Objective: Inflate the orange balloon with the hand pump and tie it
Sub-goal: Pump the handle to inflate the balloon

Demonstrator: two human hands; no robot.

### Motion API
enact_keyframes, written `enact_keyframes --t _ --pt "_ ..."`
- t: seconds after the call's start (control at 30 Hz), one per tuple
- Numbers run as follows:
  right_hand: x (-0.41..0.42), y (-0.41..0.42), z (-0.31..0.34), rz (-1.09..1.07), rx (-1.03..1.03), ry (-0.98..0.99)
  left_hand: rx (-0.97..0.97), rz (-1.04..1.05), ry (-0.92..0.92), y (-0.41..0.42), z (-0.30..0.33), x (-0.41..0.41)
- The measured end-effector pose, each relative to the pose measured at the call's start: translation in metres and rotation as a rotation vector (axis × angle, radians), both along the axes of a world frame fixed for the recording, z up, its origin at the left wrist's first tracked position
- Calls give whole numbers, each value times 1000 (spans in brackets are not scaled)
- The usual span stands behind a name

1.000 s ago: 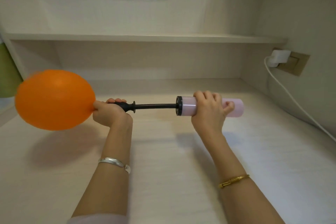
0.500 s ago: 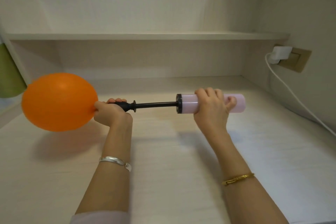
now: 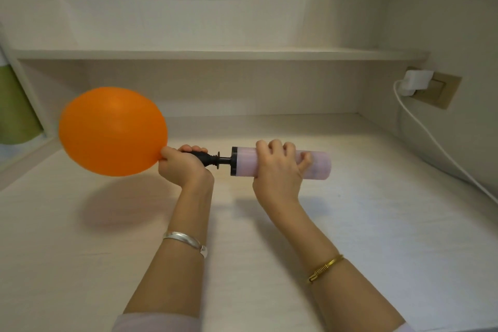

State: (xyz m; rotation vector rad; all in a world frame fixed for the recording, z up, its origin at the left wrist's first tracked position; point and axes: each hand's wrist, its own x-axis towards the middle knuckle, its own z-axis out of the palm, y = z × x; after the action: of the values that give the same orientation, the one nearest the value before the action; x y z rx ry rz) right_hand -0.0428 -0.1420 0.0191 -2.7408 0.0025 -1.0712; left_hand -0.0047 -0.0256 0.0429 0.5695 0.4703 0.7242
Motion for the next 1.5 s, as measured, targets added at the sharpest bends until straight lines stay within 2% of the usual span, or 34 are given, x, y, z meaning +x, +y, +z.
enact_keyframes --t 0.27,0.5,0.8,1.13,1.4,1.5 --pt "7 -45 11 -46 20 6 -93 58 -22 39 1 4" --pt "4 -42 10 -144 -7 -2 -108 8 36 25 -6 6" --pt "0 -4 -1 0 0 -10 -62 -35 32 -1 -6 3" --pt "2 -53 7 -164 43 21 -90 18 25 25 -5 4" --pt "0 1 -5 -74 6 -15 -25 -31 -12 -6 -5 0" --pt "2 1 -8 19 -1 40 -8 3 12 -3 -4 0"
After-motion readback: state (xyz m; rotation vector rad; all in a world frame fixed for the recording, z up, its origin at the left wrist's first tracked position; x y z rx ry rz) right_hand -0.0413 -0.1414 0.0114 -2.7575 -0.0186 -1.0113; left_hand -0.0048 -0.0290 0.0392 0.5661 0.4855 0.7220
